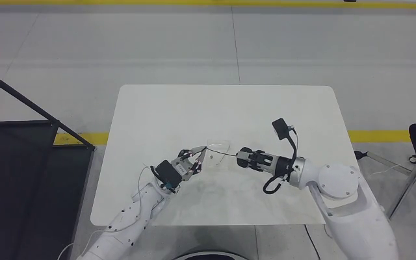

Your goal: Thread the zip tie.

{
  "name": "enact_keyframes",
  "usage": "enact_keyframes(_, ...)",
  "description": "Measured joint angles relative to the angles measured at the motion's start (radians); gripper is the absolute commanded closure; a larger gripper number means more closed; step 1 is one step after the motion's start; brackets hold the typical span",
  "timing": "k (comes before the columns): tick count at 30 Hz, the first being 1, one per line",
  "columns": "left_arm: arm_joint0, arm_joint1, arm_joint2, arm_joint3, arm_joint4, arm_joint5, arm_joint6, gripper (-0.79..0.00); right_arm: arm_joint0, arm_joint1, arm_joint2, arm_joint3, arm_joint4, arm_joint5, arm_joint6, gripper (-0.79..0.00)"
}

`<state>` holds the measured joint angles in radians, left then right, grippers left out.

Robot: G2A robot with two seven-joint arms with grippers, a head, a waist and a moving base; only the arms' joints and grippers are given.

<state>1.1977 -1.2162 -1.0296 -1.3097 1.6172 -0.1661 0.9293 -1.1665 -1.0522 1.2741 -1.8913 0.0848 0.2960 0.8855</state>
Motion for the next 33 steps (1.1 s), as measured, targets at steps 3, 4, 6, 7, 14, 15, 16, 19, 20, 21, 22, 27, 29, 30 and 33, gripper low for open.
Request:
enact_keyframes(3, 0.001, -0.001, -0.001, 0.000, 0.002, -0.001, 0.000, 0.000, 0.004, 0.000, -0.005, 0.002, -0.002, 0.002, -0.001, 0.000)
enact_keyframes(4, 0.001, -0.001, -0.002, 0.000, 0.004, -0.002, 0.000, 0.000, 0.005, 0.000, -0.006, 0.003, 0.000, 0.003, -0.001, 0.000)
enact_keyframes(6, 0.001, -0.002, -0.003, 0.000, 0.006, -0.003, 0.000, 0.000, 0.007, 0.001, -0.007, 0.004, 0.003, 0.003, -0.002, 0.000)
enact_keyframes(7, 0.001, -0.002, -0.003, 0.000, 0.006, -0.003, 0.000, 0.000, 0.007, 0.001, -0.007, 0.005, 0.003, 0.003, -0.003, 0.000)
enact_keyframes(14, 0.003, -0.004, -0.006, 0.001, 0.009, -0.005, 0.000, 0.000, 0.013, 0.002, -0.008, 0.012, 0.012, 0.003, -0.006, 0.000)
enact_keyframes(15, 0.003, -0.004, -0.007, 0.001, 0.010, -0.005, 0.000, 0.000, 0.014, 0.002, -0.008, 0.012, 0.014, 0.003, -0.007, 0.000)
enact_keyframes(16, 0.003, -0.005, -0.007, 0.001, 0.010, -0.005, 0.000, 0.000, 0.013, 0.002, -0.007, 0.012, 0.016, 0.002, -0.008, 0.000)
enact_keyframes(19, 0.004, -0.006, -0.009, 0.001, 0.010, -0.004, 0.000, 0.000, 0.012, 0.003, -0.006, 0.012, 0.019, -0.003, -0.008, 0.000)
enact_keyframes(20, 0.004, -0.006, -0.009, 0.001, 0.010, -0.004, 0.000, 0.000, 0.011, 0.003, -0.006, 0.012, 0.020, -0.004, -0.008, 0.000)
enact_keyframes(21, 0.004, -0.007, -0.010, 0.001, 0.010, -0.004, 0.000, 0.000, 0.011, 0.004, -0.005, 0.013, 0.020, -0.004, -0.009, 0.000)
enact_keyframes(22, 0.004, -0.007, -0.010, 0.001, 0.011, -0.004, 0.000, 0.000, 0.011, 0.004, -0.005, 0.013, 0.020, -0.004, -0.009, 0.000)
enact_keyframes(27, 0.004, -0.008, -0.013, 0.002, 0.011, -0.006, 0.000, 0.000, 0.010, 0.005, -0.005, 0.011, 0.020, -0.002, -0.011, 0.000)
enact_keyframes(29, 0.004, -0.009, -0.014, 0.002, 0.011, -0.006, 0.001, 0.000, 0.010, 0.006, -0.006, 0.010, 0.019, -0.002, -0.010, 0.000)
enact_keyframes(30, 0.004, -0.009, -0.014, 0.002, 0.011, -0.006, 0.001, 0.000, 0.010, 0.006, -0.006, 0.010, 0.018, -0.002, -0.010, 0.000)
enact_keyframes(33, 0.005, -0.010, -0.015, 0.002, 0.013, -0.007, 0.001, 0.000, 0.010, 0.007, -0.008, 0.009, 0.017, -0.002, -0.008, 0.000)
